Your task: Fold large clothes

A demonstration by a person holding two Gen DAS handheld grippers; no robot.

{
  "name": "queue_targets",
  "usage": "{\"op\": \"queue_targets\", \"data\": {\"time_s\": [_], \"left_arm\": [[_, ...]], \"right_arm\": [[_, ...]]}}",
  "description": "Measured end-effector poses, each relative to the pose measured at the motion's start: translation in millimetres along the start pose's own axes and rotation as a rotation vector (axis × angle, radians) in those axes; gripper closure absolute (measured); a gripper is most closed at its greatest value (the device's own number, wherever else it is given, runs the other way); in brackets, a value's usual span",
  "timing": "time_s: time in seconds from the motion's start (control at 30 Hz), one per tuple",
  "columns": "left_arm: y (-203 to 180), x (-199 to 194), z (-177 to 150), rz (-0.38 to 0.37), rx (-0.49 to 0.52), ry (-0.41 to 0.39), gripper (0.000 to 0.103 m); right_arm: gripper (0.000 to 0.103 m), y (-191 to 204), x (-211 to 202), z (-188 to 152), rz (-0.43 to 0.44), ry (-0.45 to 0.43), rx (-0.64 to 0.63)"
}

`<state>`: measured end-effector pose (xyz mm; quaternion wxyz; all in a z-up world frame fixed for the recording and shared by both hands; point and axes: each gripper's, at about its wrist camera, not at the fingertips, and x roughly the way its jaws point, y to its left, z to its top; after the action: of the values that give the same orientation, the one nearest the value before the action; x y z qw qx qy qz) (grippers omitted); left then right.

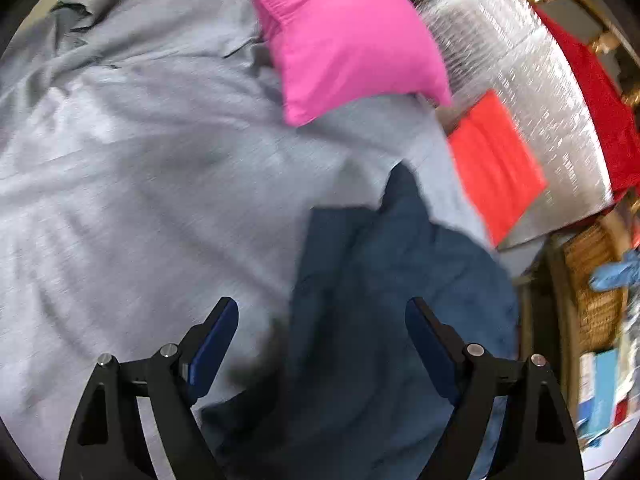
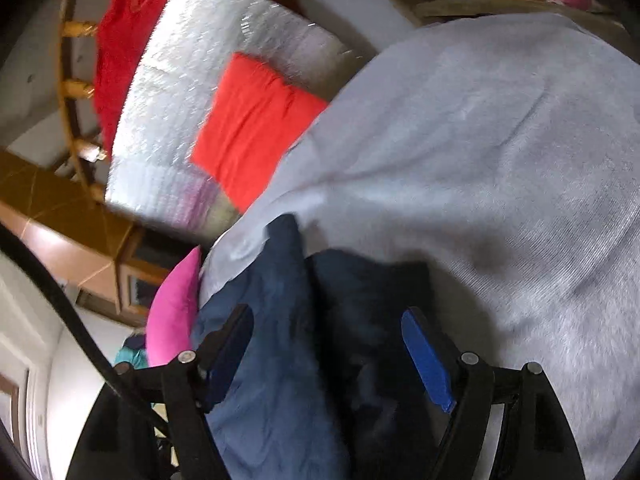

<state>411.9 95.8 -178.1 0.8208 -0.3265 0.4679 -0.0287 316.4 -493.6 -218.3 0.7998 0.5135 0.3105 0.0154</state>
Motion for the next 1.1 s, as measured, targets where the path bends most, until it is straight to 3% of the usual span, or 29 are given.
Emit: {"op": "queue_targets", "data": {"time_s": [0.17, 0.23, 0.27, 0.3, 0.37, 0.43, 0.6, 0.67, 0.83, 0.9, 0.97, 1.1], "left_arm": [[5, -6, -22, -0.010, 0.057, 0.041, 0.017], [2, -1, -26, 0.010, 0.088, 0.070, 0.018], [1, 4, -29, 0.024, 0.107, 0.082, 0.018], [0, 8, -31, 0.031, 0.121, 0.088, 0.018], [-1, 16, -35, 0.026, 0.143, 0.109, 0.032], [-1, 19, -36, -0.001, 0.138, 0.113, 0.038], [-8, 21, -39, 0.010, 0.168, 0.099, 0.038], [-7, 24, -41, 0.020, 0.159, 0.104, 0.038], [-7, 16, -40, 0.024, 0.143, 0.092, 0.038], [-11, 5, -39, 0.024, 0.154, 0.063, 0.038], [-14, -3, -38, 0.026, 0.174, 0.040, 0.031], [-11, 0, -33, 0.019, 0.165, 0.065, 0.025]], "right_arm": [[0.024, 24, 10, -22, -0.019, 0.053, -0.112], [0.039, 25, 24, -33, -0.068, 0.095, -0.144], [0.065, 25, 28, -41, -0.091, 0.120, -0.157], [0.077, 25, 36, -47, -0.124, 0.151, -0.172], [0.083, 30, 37, -58, -0.177, 0.132, -0.220], [0.090, 45, 27, -69, -0.225, 0.104, -0.292], [0.093, 53, 0, -90, -0.280, 0.026, -0.354], [0.088, 46, 19, -87, -0.290, 0.067, -0.367], [0.075, 32, 13, -71, -0.175, 0.061, -0.239], [0.034, 27, -3, -59, -0.138, -0.005, -0.195], [0.016, 22, -15, -50, -0.145, -0.075, -0.167], [0.016, -4, -13, -35, -0.122, -0.043, -0.046]]}}
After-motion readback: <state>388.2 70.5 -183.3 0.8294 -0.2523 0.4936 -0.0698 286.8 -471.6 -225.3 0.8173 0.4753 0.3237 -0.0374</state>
